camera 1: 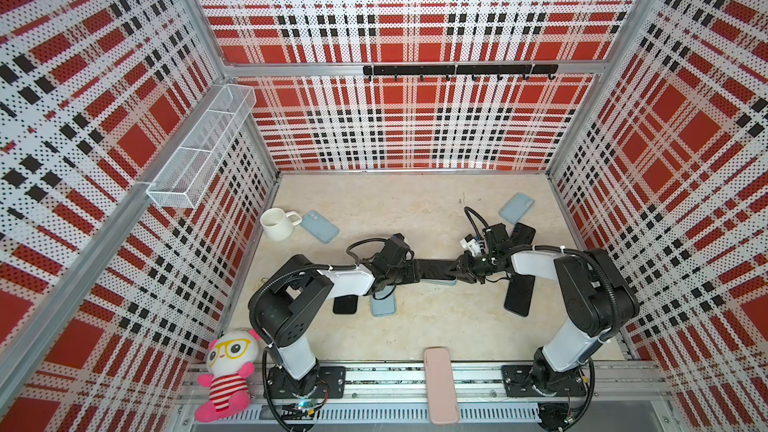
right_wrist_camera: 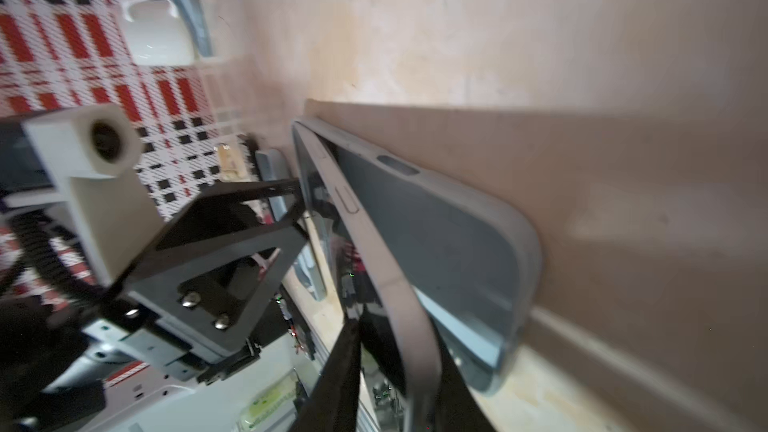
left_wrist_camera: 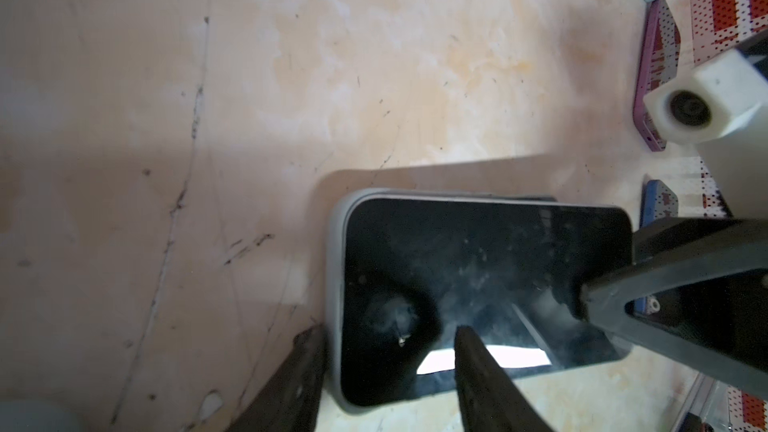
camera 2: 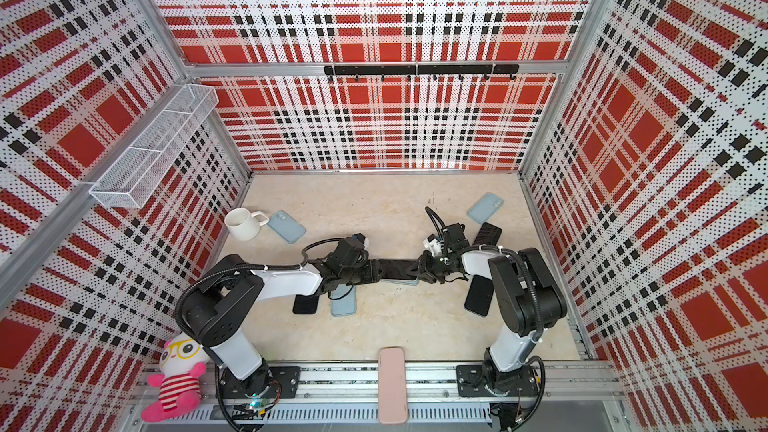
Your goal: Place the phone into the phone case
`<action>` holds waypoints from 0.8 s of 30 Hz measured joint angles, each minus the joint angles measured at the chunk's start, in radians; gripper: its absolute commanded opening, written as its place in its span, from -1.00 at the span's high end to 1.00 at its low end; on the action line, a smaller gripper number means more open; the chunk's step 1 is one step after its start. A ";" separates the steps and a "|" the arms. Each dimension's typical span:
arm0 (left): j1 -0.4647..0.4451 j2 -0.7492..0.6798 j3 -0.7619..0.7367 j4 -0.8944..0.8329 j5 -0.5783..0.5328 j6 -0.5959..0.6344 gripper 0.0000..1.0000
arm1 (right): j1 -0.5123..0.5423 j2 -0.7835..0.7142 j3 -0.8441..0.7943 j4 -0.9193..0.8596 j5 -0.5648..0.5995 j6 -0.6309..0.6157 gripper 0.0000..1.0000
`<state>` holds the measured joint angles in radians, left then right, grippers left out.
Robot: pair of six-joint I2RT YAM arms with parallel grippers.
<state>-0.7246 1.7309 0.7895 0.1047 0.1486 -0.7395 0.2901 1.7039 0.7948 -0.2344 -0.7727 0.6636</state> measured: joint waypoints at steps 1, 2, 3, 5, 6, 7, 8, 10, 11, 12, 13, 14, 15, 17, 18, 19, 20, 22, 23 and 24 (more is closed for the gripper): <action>-0.001 0.002 0.001 0.000 0.000 0.004 -0.02 | 0.001 0.000 0.015 -0.040 0.020 -0.014 0.42; -0.002 0.003 0.001 0.001 0.000 0.007 -0.01 | 0.002 0.000 0.030 -0.077 0.039 -0.026 0.39; -0.002 0.003 0.001 0.001 0.000 0.009 0.00 | 0.002 0.000 0.040 -0.103 0.052 -0.035 0.38; -0.002 0.004 0.001 0.002 0.000 0.013 0.01 | 0.002 0.000 0.067 -0.169 0.088 -0.054 0.36; -0.002 0.004 0.001 0.002 0.000 0.014 0.02 | 0.002 0.000 0.079 -0.194 0.103 -0.061 0.36; -0.002 0.004 0.001 0.001 -0.001 0.016 0.03 | 0.002 0.000 0.092 -0.220 0.118 -0.069 0.35; -0.002 0.004 0.001 0.001 -0.002 0.019 0.04 | 0.002 0.000 0.105 -0.246 0.133 -0.080 0.33; -0.002 0.005 0.001 0.000 -0.004 0.024 0.06 | 0.002 0.000 0.132 -0.292 0.166 -0.100 0.27; -0.002 0.006 0.001 0.000 -0.005 0.027 0.07 | 0.002 0.000 0.145 -0.314 0.183 -0.108 0.21; -0.002 0.006 0.001 0.000 -0.006 0.031 0.07 | 0.002 0.000 0.154 -0.331 0.195 -0.114 0.14; -0.002 0.007 0.001 0.001 -0.007 0.034 0.08 | 0.002 0.000 0.166 -0.354 0.212 -0.124 0.10; -0.002 0.010 0.002 0.003 -0.007 0.037 0.09 | 0.002 0.000 0.175 -0.370 0.226 -0.128 0.08; -0.002 0.012 0.005 0.003 -0.007 0.039 0.10 | 0.002 0.000 0.181 -0.382 0.235 -0.132 0.07; -0.002 0.019 0.013 0.005 -0.006 0.043 0.11 | 0.002 -0.001 0.195 -0.406 0.247 -0.140 0.07; -0.002 0.024 0.016 0.007 -0.005 0.045 0.13 | 0.002 -0.003 0.200 -0.415 0.254 -0.143 0.09; -0.003 0.027 0.020 0.008 -0.004 0.046 0.15 | 0.002 -0.007 0.206 -0.427 0.263 -0.147 0.10; -0.003 0.029 0.021 0.008 -0.003 0.048 0.15 | 0.002 -0.010 0.211 -0.436 0.271 -0.148 0.12; -0.004 0.032 0.023 0.009 -0.003 0.050 0.18 | 0.002 -0.020 0.222 -0.458 0.303 -0.156 0.19; -0.005 0.034 0.025 0.010 -0.003 0.050 0.20 | 0.002 -0.024 0.222 -0.462 0.314 -0.157 0.21; -0.005 0.037 0.028 0.010 -0.003 0.051 0.21 | 0.002 -0.029 0.222 -0.468 0.323 -0.160 0.23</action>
<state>-0.7300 1.7683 0.8173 0.1150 0.1455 -0.6888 0.2924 1.6752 1.0164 -0.7025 -0.4496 0.5034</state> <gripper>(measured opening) 0.408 0.406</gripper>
